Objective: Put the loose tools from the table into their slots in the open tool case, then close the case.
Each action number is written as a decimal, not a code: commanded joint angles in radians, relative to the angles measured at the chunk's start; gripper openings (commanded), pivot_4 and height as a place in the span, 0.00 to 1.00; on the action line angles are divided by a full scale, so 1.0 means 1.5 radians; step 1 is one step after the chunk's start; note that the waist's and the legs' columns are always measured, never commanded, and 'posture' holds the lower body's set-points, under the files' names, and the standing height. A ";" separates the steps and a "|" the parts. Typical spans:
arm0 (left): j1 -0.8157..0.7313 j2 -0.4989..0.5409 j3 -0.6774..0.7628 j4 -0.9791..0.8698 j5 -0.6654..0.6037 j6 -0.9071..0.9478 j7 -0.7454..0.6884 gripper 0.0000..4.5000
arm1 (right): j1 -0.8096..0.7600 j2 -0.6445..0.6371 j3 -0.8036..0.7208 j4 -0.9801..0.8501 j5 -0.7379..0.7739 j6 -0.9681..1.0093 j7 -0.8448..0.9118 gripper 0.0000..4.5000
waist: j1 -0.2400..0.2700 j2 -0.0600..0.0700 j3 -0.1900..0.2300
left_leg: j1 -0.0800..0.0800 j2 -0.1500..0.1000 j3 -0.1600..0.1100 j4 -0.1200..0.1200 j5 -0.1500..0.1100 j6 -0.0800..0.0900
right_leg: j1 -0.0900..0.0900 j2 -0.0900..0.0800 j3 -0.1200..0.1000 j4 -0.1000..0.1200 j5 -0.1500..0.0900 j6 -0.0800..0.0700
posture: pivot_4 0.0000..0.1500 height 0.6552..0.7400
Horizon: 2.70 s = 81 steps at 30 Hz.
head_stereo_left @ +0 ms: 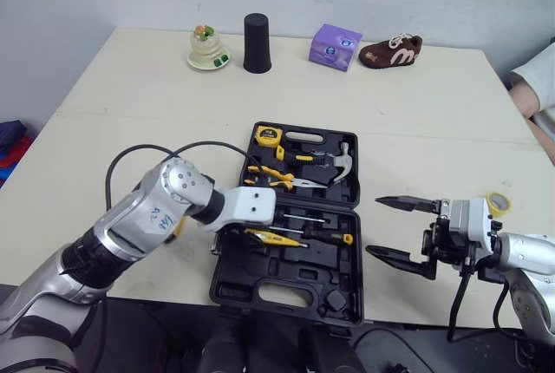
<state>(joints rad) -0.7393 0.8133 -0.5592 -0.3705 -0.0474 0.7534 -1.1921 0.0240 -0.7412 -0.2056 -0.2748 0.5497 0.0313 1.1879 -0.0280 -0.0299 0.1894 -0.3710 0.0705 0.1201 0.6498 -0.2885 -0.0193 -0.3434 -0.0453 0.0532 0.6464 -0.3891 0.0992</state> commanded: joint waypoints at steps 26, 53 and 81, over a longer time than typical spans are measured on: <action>0.077 -0.048 0.152 0.037 -0.101 -0.208 -0.030 0.65 | -0.001 0.001 0.011 -0.049 0.005 0.003 -0.031 1.00 | 0.000 0.000 0.000 | 0.000 0.001 0.000 0.001 0.000 0.000 | 0.000 -0.001 0.000 0.001 0.000 0.000 | 1.00 1.00; 0.263 -0.124 0.205 0.192 -0.096 -0.375 0.037 0.01 | -0.002 -0.001 0.005 -0.027 -0.007 -0.009 -0.030 1.00 | -0.001 0.000 0.000 | 0.001 0.002 0.001 0.000 -0.001 0.000 | 0.000 -0.001 0.000 0.000 0.000 0.000 | 1.00 1.00; 0.267 -0.106 0.206 0.157 -0.110 -0.250 0.098 0.01 | -0.009 -0.003 -0.001 0.026 -0.020 -0.043 -0.010 1.00 | -0.013 0.006 -0.004 | 0.012 0.005 0.001 -0.004 -0.003 0.001 | 0.010 0.000 0.000 -0.001 0.002 -0.004 | 1.00 1.00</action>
<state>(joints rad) -0.3659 0.6710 -0.2653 -0.1518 -0.1948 0.3378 -1.0694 0.0121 -0.7354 -0.1699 -0.2302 0.5059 -0.0078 1.1623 -0.0477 -0.0211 0.1833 -0.3525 0.0779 0.1221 0.6437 -0.2938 -0.0181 -0.3270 -0.0447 0.0534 0.6439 -0.3870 0.0933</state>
